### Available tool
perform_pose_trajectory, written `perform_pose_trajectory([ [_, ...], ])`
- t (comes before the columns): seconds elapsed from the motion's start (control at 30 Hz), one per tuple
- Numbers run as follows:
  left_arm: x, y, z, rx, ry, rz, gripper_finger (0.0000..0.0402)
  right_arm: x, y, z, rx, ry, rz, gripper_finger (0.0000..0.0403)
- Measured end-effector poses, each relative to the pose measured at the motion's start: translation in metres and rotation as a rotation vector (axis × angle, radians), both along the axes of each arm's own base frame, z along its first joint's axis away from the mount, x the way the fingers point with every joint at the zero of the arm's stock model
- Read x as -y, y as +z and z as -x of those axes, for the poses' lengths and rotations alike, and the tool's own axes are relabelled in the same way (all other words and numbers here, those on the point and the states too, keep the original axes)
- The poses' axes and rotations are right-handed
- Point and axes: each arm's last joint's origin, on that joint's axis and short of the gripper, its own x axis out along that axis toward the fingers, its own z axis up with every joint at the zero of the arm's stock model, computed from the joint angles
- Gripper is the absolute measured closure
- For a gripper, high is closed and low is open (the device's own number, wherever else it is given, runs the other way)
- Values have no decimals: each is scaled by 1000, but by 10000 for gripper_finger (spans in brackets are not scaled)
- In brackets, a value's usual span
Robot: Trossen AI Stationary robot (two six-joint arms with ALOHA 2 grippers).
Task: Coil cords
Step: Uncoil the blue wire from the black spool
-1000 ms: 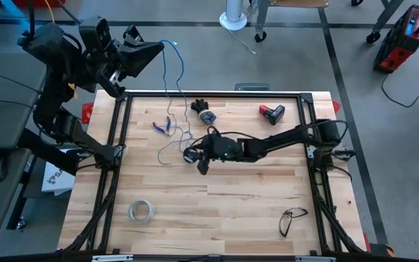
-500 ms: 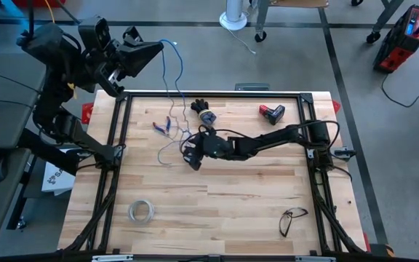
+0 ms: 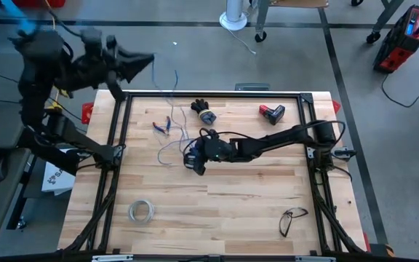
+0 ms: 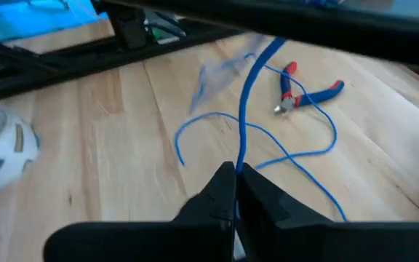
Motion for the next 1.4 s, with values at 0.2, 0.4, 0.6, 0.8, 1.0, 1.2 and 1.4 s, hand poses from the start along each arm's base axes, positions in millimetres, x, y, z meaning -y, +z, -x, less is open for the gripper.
perform_pose_trajectory([
  [0.2, 5, -42, 19, -391, 90, 178, 319, -1, 7, 9, -69, 43, -11, 402],
  [0.4, 21, -63, 30, -486, 105, 320, 261, -2, 19, 31, -242, 140, -5, 402],
  [0.6, 45, -113, 17, -626, 205, 331, 237, 2, 33, 64, -349, 201, -20, 402],
  [0.8, 75, -191, -23, -706, 197, 341, 231, 2, 69, 100, -283, 223, -69, 403],
  [1.0, 71, -208, -84, -437, 3, 320, 231, -7, 109, 126, -152, 255, -107, 403],
  [1.2, 46, -217, -132, -394, -169, 262, 231, -15, 119, 139, -149, 255, -57, 403],
  [1.4, 36, -243, -175, -414, -356, 321, 231, -14, 129, 152, -139, 204, -28, 403],
])
